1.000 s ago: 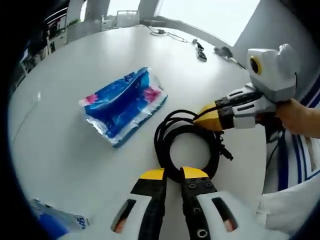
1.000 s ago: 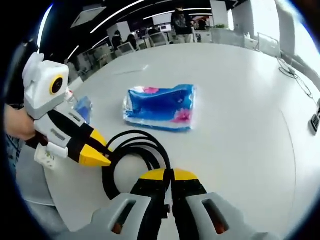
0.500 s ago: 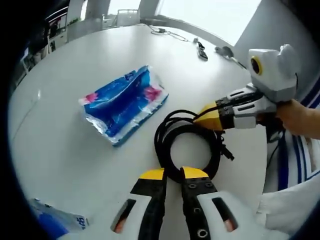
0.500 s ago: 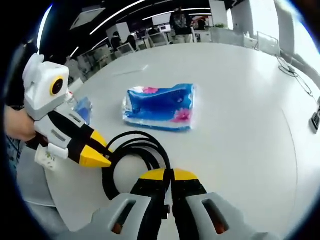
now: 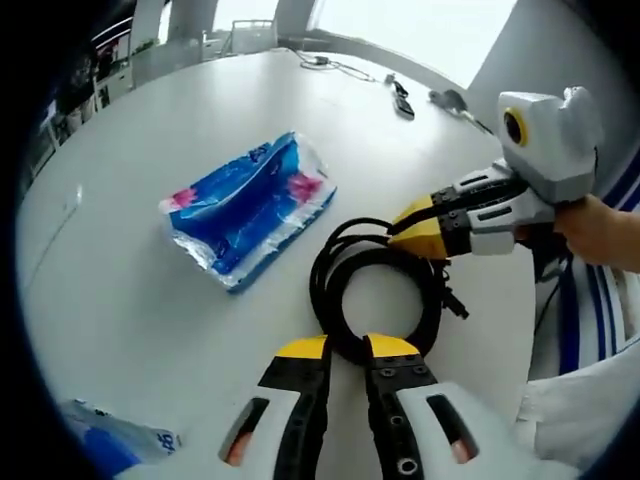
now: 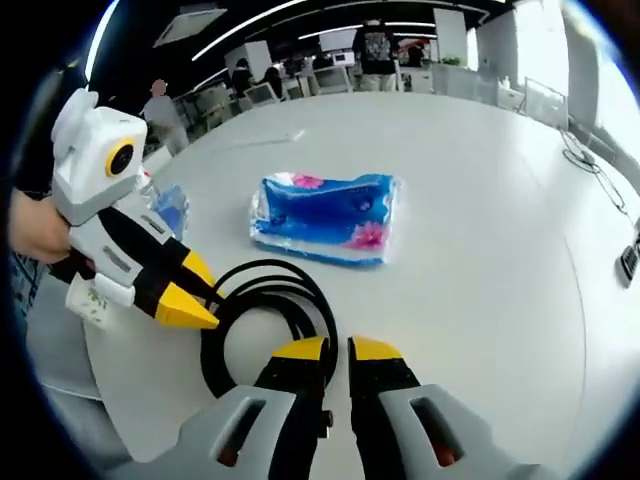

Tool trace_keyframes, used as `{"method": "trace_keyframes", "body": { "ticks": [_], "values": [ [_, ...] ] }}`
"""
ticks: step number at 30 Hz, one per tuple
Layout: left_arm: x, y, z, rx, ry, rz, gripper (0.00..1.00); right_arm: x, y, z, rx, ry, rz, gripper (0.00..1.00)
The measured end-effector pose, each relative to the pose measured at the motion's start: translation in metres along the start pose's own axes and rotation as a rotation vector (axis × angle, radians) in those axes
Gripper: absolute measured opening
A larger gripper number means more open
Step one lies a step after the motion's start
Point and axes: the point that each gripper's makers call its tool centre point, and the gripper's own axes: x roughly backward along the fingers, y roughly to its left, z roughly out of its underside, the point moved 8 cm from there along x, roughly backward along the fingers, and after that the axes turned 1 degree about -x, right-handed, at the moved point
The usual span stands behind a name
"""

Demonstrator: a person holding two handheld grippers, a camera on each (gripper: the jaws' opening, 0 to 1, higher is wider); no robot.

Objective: Arrange the tabletop items into an orderly group along one side of the table until the central work area is clear of visible clutter.

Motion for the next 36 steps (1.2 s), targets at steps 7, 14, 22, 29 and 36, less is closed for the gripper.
{"method": "trace_keyframes", "body": {
  "ticks": [7, 14, 22, 29, 36],
  "values": [
    [0.011, -0.004, -0.007, -0.008, -0.033, 0.009, 0.15, 0.008, 0.0, -0.003, -0.01, -0.035, 0.004, 0.16],
    [0.025, -0.009, -0.016, -0.027, -0.086, 0.035, 0.32, 0.018, -0.001, -0.014, 0.008, -0.108, 0.037, 0.35],
    [0.047, -0.008, -0.022, -0.046, -0.151, 0.039, 0.58, 0.022, 0.0, -0.021, 0.002, -0.125, 0.056, 0.58],
    [0.073, 0.003, -0.02, -0.063, -0.189, 0.007, 0.71, 0.024, 0.006, -0.028, 0.001, -0.132, 0.066, 0.65],
    [0.106, 0.019, -0.013, -0.064, -0.219, -0.028, 0.72, 0.023, 0.018, -0.033, 0.016, -0.129, 0.063, 0.64]
  ]
}}
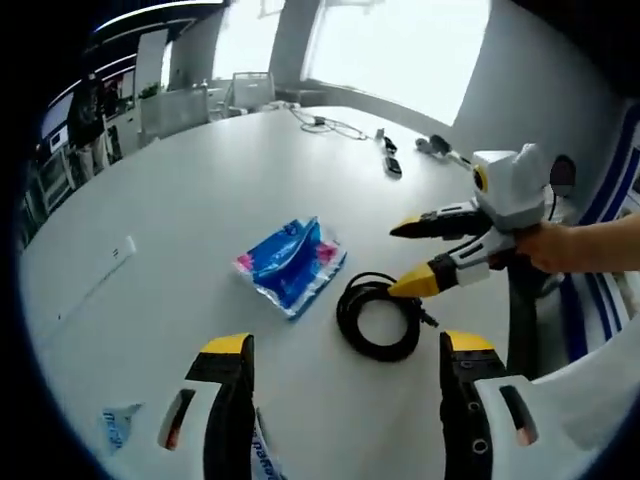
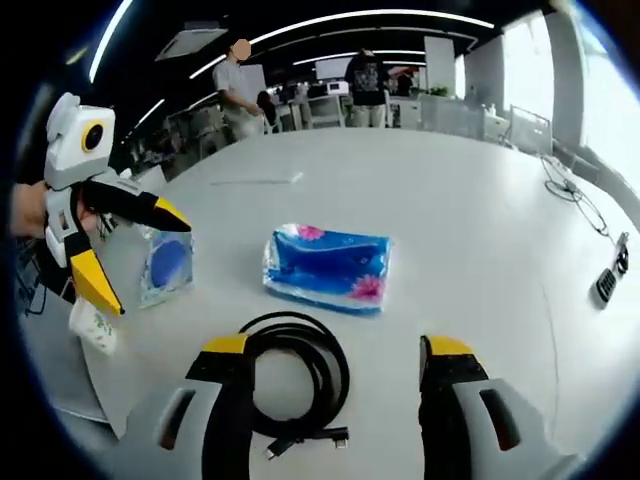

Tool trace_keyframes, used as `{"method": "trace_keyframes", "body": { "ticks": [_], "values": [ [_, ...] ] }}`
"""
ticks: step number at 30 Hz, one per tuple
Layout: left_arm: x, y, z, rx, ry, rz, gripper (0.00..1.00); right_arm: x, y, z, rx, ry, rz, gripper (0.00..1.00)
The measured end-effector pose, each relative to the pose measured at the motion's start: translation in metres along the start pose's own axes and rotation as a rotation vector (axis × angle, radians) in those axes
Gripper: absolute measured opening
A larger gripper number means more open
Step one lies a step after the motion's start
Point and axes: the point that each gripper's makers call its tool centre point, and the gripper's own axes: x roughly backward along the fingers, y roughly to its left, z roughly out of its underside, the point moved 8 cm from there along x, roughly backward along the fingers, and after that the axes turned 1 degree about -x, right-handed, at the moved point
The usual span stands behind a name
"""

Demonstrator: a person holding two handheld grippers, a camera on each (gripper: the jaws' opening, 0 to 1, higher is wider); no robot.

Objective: Arrange the tabletop items into an orderly group along one side of the table until the central work area is clear of visible clutter.

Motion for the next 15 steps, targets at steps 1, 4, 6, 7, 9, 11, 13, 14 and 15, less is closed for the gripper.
{"method": "trace_keyframes", "body": {
  "ticks": [1, 4, 6, 7, 9, 11, 13, 14, 15],
  "values": [
    [0.004, 0.003, 0.0, 0.001, -0.007, -0.009, 0.72, 0.0, 0.001, 0.0, 0.0, 0.001, 0.0, 0.64],
    [0.018, 0.009, -0.001, 0.007, -0.02, -0.025, 0.72, 0.0, 0.008, -0.002, 0.003, 0.007, 0.001, 0.63],
    [0.025, 0.011, 0.0, 0.007, -0.027, -0.029, 0.72, -0.001, 0.012, -0.003, 0.011, 0.006, -0.001, 0.63],
    [0.03, 0.012, 0.0, 0.009, -0.033, -0.029, 0.72, -0.001, 0.015, -0.004, 0.013, 0.007, -0.001, 0.63],
    [0.037, 0.015, 0.001, 0.012, -0.045, -0.034, 0.72, 0.0, 0.019, -0.006, 0.016, 0.007, -0.001, 0.63],
    [0.046, 0.017, 0.004, 0.011, -0.05, -0.041, 0.73, 0.0, 0.024, -0.008, 0.017, 0.006, -0.001, 0.63],
    [0.054, 0.021, 0.008, 0.01, -0.06, -0.046, 0.74, -0.001, 0.029, -0.01, 0.024, 0.007, -0.001, 0.63],
    [0.057, 0.023, 0.01, 0.01, -0.063, -0.05, 0.74, -0.001, 0.031, -0.011, 0.027, 0.009, -0.002, 0.63],
    [0.061, 0.025, 0.012, 0.012, -0.065, -0.054, 0.75, -0.002, 0.034, -0.013, 0.029, 0.01, -0.002, 0.62]
  ]
}}
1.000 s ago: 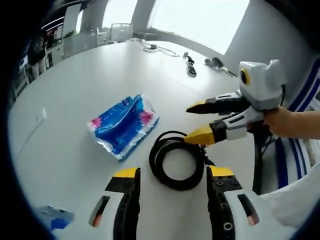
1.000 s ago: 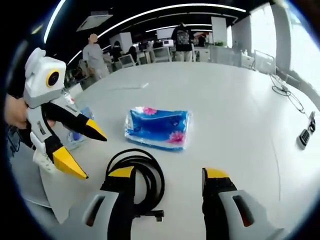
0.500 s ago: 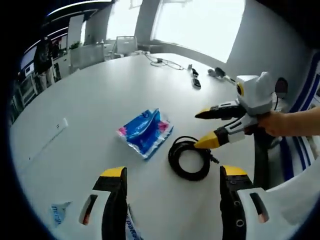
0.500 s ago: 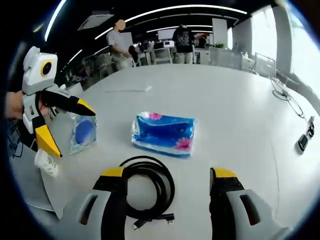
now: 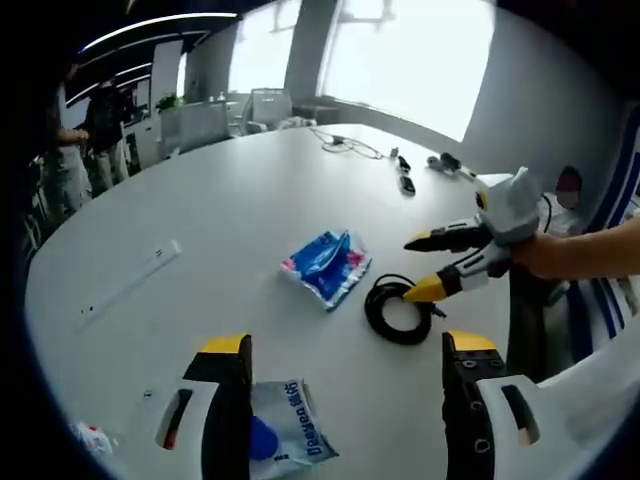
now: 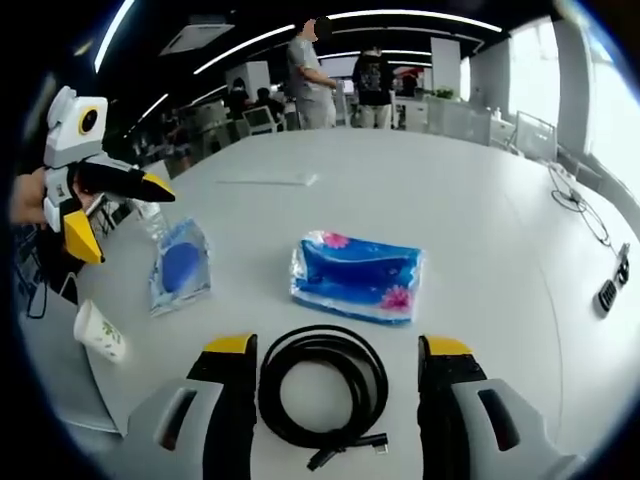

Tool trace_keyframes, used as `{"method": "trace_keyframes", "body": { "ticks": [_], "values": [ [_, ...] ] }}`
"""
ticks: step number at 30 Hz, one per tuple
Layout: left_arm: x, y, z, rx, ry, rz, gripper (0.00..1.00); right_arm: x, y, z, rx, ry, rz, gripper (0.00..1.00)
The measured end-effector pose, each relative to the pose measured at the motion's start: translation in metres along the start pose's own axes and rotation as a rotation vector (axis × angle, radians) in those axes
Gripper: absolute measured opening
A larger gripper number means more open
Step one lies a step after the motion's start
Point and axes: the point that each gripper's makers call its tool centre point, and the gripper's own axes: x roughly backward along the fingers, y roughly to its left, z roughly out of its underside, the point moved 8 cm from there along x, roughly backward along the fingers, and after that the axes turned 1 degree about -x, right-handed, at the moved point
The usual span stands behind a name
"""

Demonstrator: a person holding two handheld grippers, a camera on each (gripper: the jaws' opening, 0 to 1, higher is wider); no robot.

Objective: Arrange the tabletop items into an orderly group along one side of the table until the central work area is clear of visible clutter.

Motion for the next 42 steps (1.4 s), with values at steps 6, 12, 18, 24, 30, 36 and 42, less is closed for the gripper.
{"method": "trace_keyframes", "body": {
  "ticks": [6, 12, 18, 24, 30, 36, 42],
  "values": [
    [0.028, 0.017, 0.014, 0.059, -0.019, -0.046, 0.75, -0.009, 0.017, -0.009, -0.002, -0.006, -0.004, 0.62],
    [0.061, 0.035, 0.031, 0.081, -0.023, -0.094, 0.75, -0.02, 0.043, -0.019, 0.021, -0.006, -0.035, 0.61],
    [0.089, 0.051, 0.044, 0.099, -0.038, -0.134, 0.75, -0.025, 0.065, -0.026, 0.039, -0.008, -0.058, 0.61],
    [0.111, 0.061, 0.056, 0.111, -0.046, -0.152, 0.74, -0.02, 0.075, -0.029, 0.06, -0.006, -0.053, 0.61],
    [0.134, 0.074, 0.066, 0.124, -0.059, -0.171, 0.73, -0.012, 0.077, -0.03, 0.075, 0.003, -0.036, 0.61],
    [0.151, 0.082, 0.073, 0.133, -0.077, -0.182, 0.73, -0.005, 0.079, -0.035, 0.088, 0.003, -0.021, 0.61],
    [0.169, 0.091, 0.083, 0.135, -0.083, -0.195, 0.72, -0.001, 0.08, -0.037, 0.099, 0.003, -0.007, 0.61]
  ]
}}
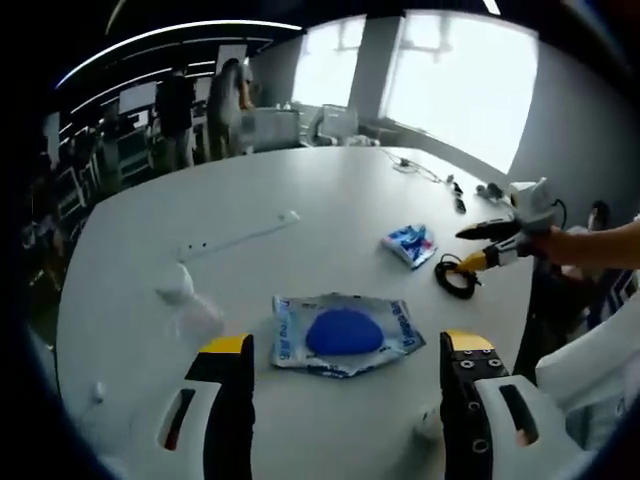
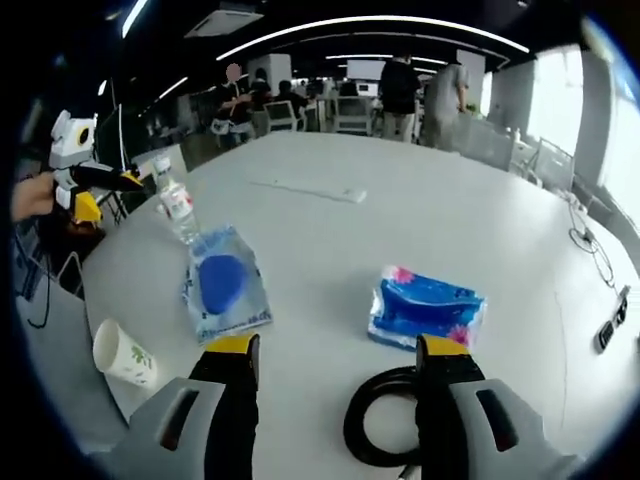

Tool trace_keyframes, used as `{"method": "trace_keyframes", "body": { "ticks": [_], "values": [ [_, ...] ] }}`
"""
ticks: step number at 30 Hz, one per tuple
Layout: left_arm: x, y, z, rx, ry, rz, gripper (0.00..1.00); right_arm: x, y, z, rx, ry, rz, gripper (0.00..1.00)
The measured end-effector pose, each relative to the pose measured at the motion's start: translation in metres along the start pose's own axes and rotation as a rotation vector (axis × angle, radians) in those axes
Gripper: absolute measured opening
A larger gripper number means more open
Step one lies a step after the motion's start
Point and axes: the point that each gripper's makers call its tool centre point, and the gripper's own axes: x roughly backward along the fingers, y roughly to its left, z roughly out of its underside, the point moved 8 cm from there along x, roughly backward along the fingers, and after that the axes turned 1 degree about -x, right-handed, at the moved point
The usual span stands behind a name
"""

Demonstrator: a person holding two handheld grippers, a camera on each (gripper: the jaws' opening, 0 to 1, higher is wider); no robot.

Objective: Arrange the tabletop items into an orderly group along one side of the table until the central work area is clear of visible clutter.

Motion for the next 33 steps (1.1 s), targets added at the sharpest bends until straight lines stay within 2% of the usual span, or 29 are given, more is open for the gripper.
{"method": "trace_keyframes", "body": {
  "ticks": [13, 22, 33],
  "values": [
    [0.026, 0.023, 0.02, 0.016, 0.003, -0.037, 0.71, 0.007, 0.005, 0.01, -0.001, 0.012, 0.011, 0.61],
    [0.034, 0.024, 0.028, 0.025, 0.006, -0.044, 0.71, 0.016, 0.002, 0.014, -0.013, 0.008, 0.021, 0.61],
    [0.04, 0.03, 0.049, 0.048, 0.023, -0.047, 0.72, 0.032, -0.005, 0.028, -0.018, 0.017, 0.026, 0.62]
  ]
}}
